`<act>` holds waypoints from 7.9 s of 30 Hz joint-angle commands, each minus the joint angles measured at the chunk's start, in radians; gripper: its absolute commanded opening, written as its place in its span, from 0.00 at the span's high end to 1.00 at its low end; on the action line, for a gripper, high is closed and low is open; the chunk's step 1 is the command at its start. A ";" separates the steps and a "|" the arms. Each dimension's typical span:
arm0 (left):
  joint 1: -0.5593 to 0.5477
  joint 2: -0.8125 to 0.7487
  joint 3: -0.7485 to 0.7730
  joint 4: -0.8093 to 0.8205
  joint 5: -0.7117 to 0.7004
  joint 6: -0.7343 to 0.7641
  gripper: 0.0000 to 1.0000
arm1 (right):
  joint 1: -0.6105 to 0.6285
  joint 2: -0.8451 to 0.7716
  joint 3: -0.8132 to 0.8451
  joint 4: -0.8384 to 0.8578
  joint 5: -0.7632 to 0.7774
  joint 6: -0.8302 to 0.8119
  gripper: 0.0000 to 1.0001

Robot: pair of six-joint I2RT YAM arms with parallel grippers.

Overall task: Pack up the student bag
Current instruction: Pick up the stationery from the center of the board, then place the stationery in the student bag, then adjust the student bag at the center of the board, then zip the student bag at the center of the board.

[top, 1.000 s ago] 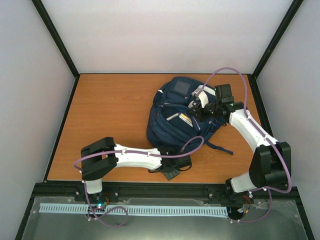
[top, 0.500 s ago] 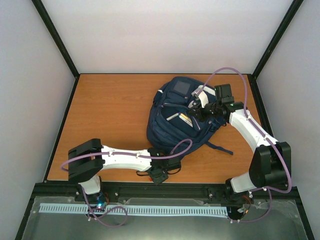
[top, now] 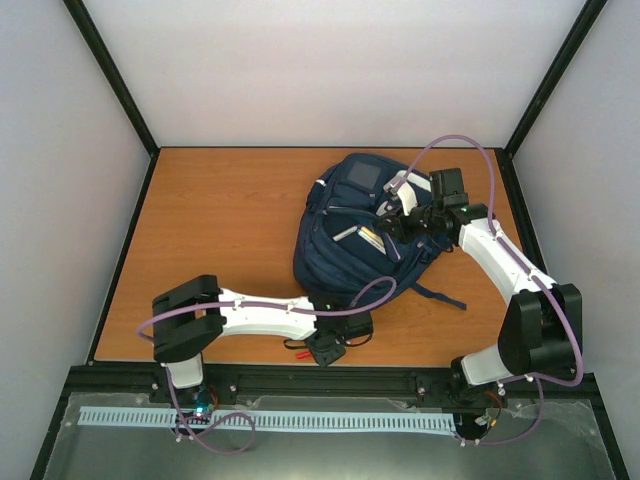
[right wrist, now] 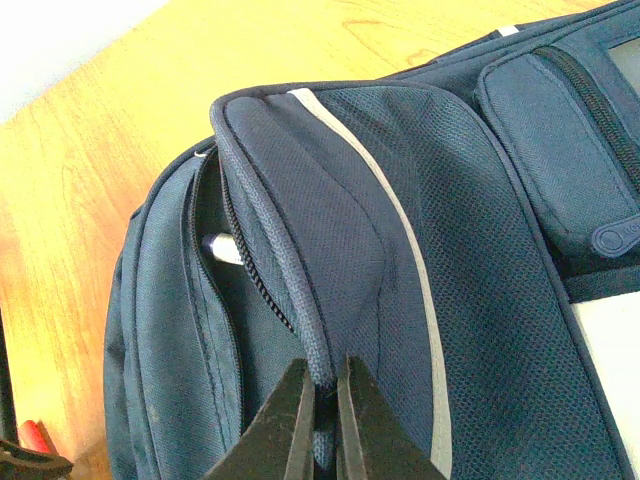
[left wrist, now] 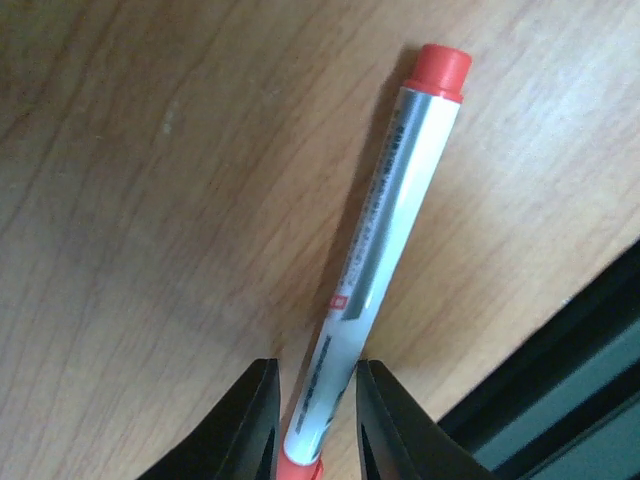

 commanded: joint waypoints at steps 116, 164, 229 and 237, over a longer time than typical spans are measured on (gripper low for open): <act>0.275 -0.435 -0.014 0.523 -0.076 -0.464 0.53 | -0.044 0.010 0.032 -0.013 -0.037 -0.054 0.97; 0.783 -0.129 -0.070 0.841 0.559 -0.370 0.32 | -0.314 0.375 0.171 -0.156 0.146 0.113 0.16; 0.802 0.008 0.111 0.547 0.554 -0.387 0.57 | 0.093 0.145 -0.033 -0.098 0.150 -0.118 0.35; 0.788 -0.088 -0.001 0.470 0.534 -0.393 0.58 | 0.093 0.145 -0.032 -0.101 0.156 -0.118 0.36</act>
